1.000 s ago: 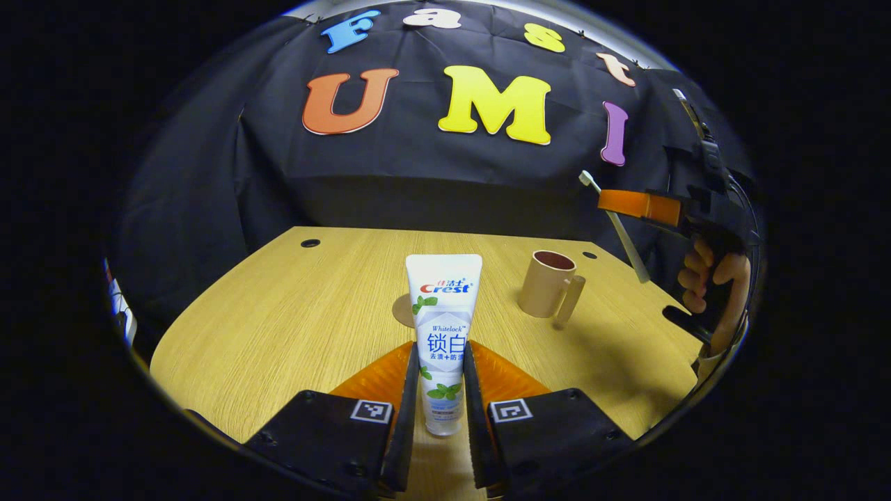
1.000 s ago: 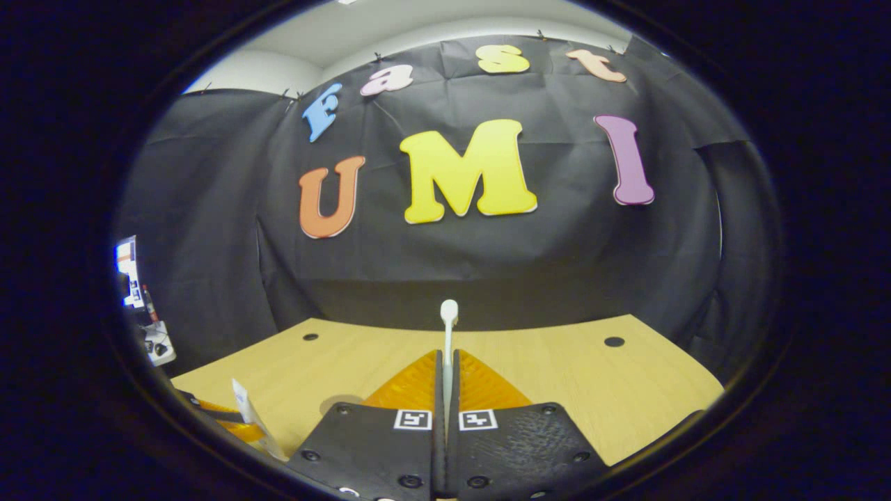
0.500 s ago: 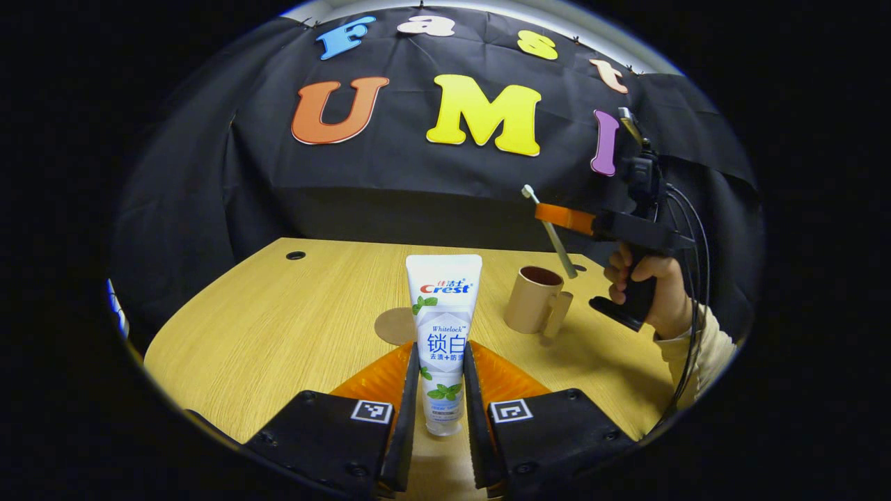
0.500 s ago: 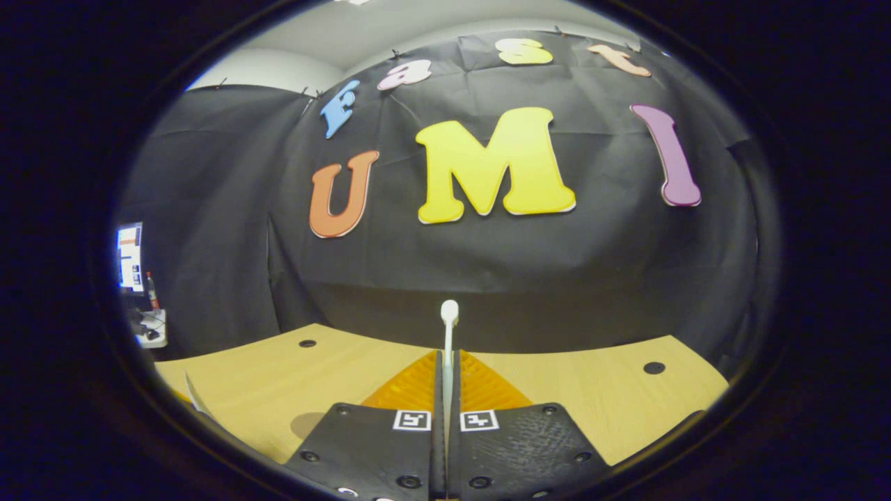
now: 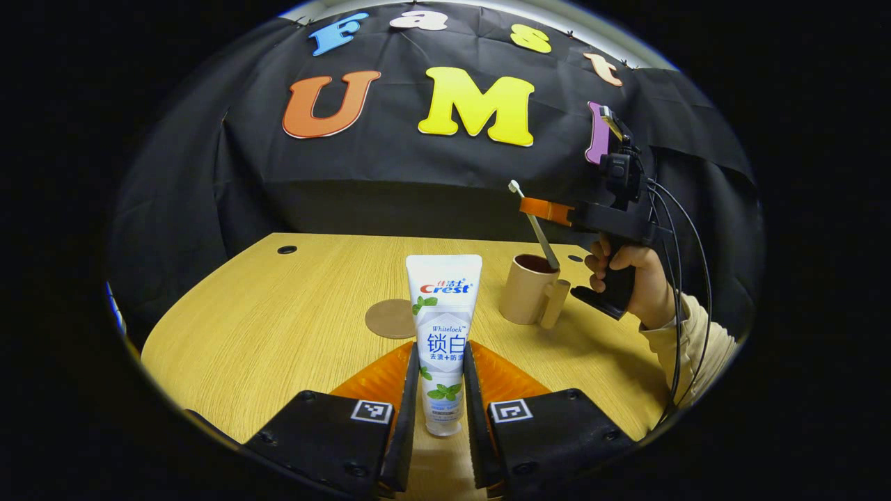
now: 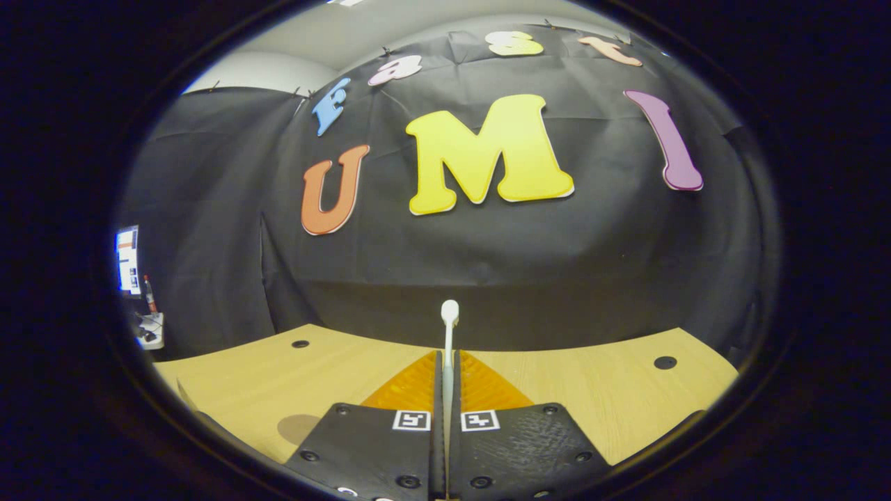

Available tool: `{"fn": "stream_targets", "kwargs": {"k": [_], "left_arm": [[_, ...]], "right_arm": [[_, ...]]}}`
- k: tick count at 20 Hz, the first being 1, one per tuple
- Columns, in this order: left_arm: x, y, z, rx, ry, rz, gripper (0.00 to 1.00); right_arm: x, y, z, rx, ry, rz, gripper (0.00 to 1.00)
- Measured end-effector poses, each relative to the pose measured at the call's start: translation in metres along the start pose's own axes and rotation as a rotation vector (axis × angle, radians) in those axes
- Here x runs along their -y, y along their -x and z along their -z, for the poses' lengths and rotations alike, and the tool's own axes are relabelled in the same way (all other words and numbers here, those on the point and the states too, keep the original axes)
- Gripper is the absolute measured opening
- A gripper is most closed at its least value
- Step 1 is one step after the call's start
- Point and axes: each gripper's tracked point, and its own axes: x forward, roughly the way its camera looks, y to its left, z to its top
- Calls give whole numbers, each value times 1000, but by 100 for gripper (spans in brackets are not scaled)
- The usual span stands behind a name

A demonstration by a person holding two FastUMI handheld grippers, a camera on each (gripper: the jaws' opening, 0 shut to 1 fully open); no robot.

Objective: Put the toothbrush and toothpaste on the desktop into the cup, then pick up the cup and place it on the coaster on the desktop.

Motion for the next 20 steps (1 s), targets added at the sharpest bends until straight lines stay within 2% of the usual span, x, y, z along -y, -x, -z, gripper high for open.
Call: {"fn": "stream_targets", "kwargs": {"k": [10,13,14,18,20], "left_arm": [[1,4,2,-8,-2,-15,37],[6,4,1,-5,-5,-12,37],[8,4,-1,-4,-4,-14,37],[15,-5,-17,28,5,-14,37],[19,-14,-33,64,13,-12,37]], "right_arm": [[4,16,4,-49,-54,-12,5],[1,27,6,-51,-33,-23,6],[-4,32,5,-52,-28,-45,17],[-4,46,6,-43,14,-31,71],[3,58,7,-32,41,-3,88]]}}
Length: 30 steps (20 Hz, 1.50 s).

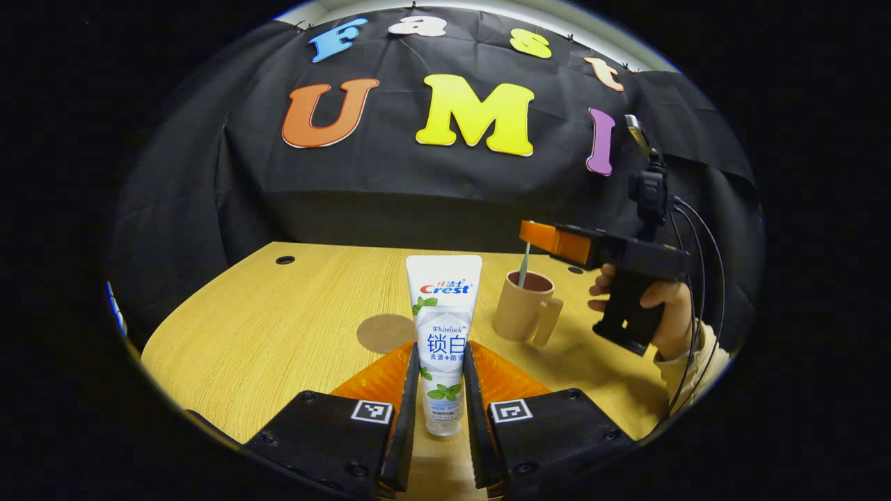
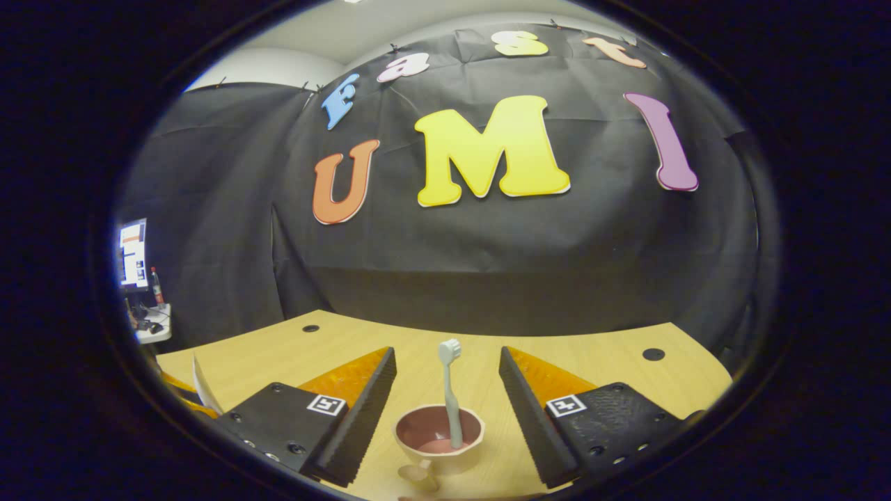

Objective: Put the toothbrush and toothpaste on the desktop into the cup, then pick up the cup and place it on the coaster on the desktop.

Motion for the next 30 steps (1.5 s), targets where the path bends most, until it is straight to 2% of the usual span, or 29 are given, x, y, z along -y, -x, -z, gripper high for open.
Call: {"fn": "stream_targets", "kwargs": {"k": [2,5,8,13,16,19,22,24,25,27,30], "left_arm": [[7,-15,-12,27,11,10,37],[17,-40,-27,63,-21,17,37],[36,-68,-44,76,4,47,37],[68,-107,-84,149,-5,97,37],[85,-123,-102,177,7,118,37],[100,-131,-111,194,0,128,37],[114,-140,-111,199,-1,156,37],[117,-149,-101,170,0,155,36],[118,-153,-94,146,-5,152,36],[118,-156,-87,122,-7,150,37],[117,-155,-72,69,16,168,41]], "right_arm": [[9,15,-2,22,18,30,97],[30,44,2,56,7,82,96],[61,74,12,71,34,154,96],[93,106,30,94,-19,182,96],[93,114,37,50,-107,138,97],[105,119,26,78,-158,155,97],[107,118,33,54,-194,156,97],[109,116,35,46,-186,160,97],[111,115,39,33,-171,171,100],[108,111,47,4,-139,180,96],[94,107,48,-19,-125,146,97]]}}
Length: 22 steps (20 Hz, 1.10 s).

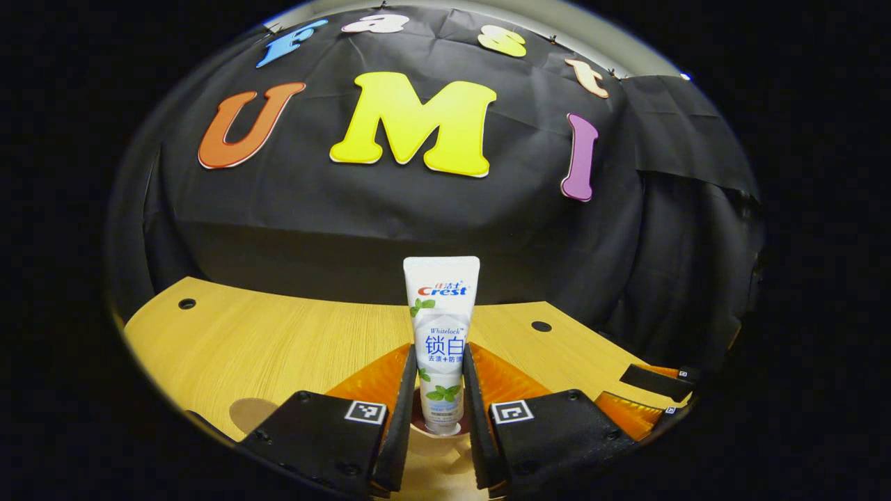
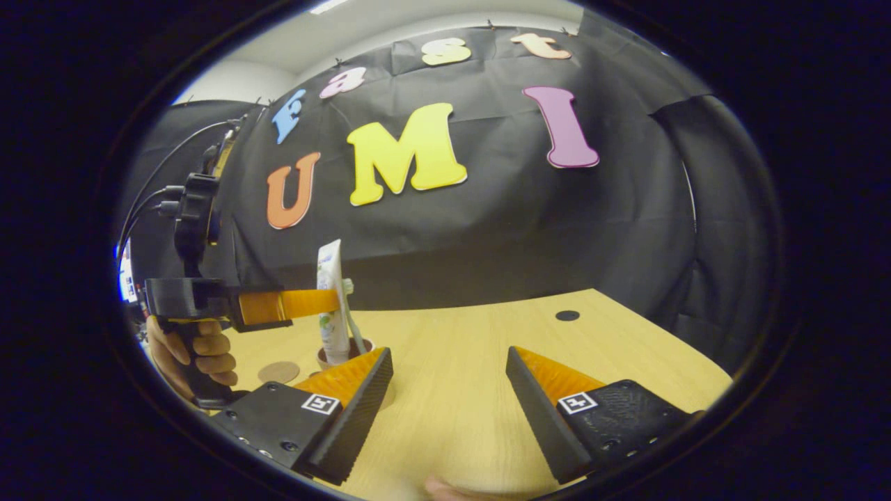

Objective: Put the toothbrush and toothpaste on the desktop into the cup, then pick up the cup and place it on the coaster on the desktop.

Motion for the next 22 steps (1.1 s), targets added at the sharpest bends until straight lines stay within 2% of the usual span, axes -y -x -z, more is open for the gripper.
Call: {"fn": "stream_targets", "kwargs": {"k": [1,2,5,7,8,9,12,15,20,22], "left_arm": [[0,2,5,-18,8,9,48],[-1,5,7,-27,9,6,43],[-4,13,-8,12,-7,3,47],[-5,25,-11,7,-24,1,55],[-6,32,-15,19,-32,0,74],[-7,44,-18,34,-44,-3,65],[-23,79,-21,59,-74,-61,77],[-27,119,-18,91,-112,-76,90],[-44,174,7,112,-138,-119,100],[-46,191,20,102,-137,-123,98]], "right_arm": [[-3,0,1,-5,9,-3,97],[-5,0,2,-12,21,-3,97],[-11,5,0,-23,54,13,97],[-13,10,-1,-33,57,30,97],[-18,13,-4,-39,52,26,97],[-24,16,-5,-46,48,23,97],[-42,21,-15,-60,65,13,97],[-62,22,-18,-87,100,12,97],[-92,18,-13,-119,202,42,97],[-102,13,-5,-145,223,49,97]]}}
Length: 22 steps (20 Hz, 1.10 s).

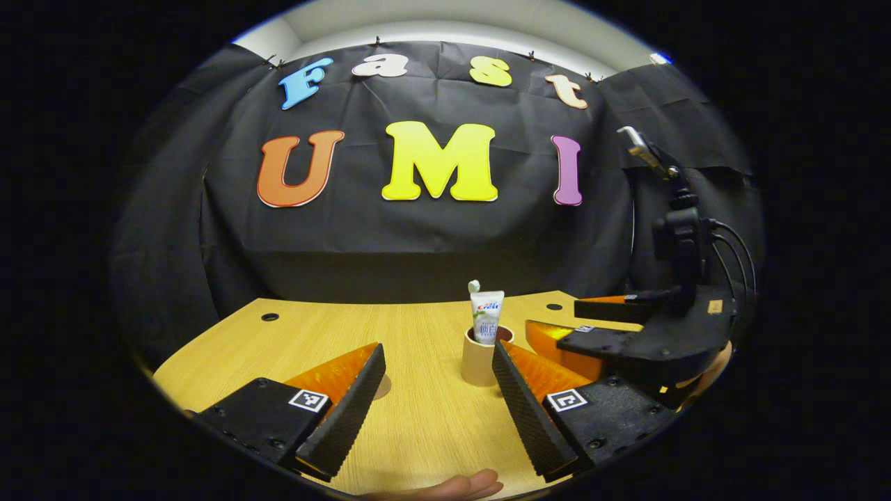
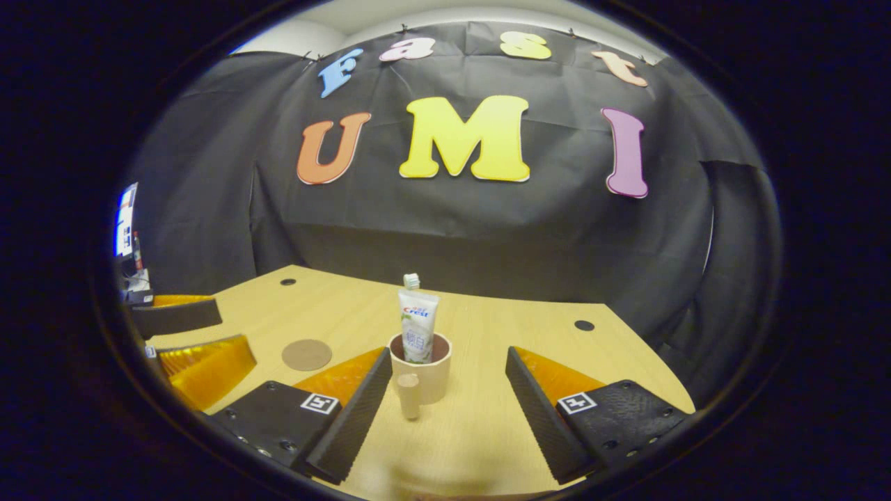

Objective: Put the toothbrush and toothpaste on the desktop into the cup, then pick up the cup and place it on the coaster on the desktop.

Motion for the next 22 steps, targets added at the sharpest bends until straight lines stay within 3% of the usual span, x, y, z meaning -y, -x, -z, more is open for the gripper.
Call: {"fn": "stream_targets", "kwargs": {"k": [3,5,9,16,19,22], "left_arm": [[-14,22,9,26,-10,-32,98],[-23,33,20,18,-5,-46,98],[-51,48,24,52,6,-107,98],[-71,54,33,61,15,-133,98],[-72,55,40,44,16,-137,98],[-71,55,46,34,2,-128,98]], "right_arm": [[-11,-11,9,-51,4,13,96],[-24,-23,22,-128,-3,-22,96],[-24,-49,40,-333,-6,-33,96],[-31,-84,73,-724,-56,-74,95],[-26,-93,98,-863,-40,-16,93],[-28,-99,108,-905,-30,-7,79]]}}
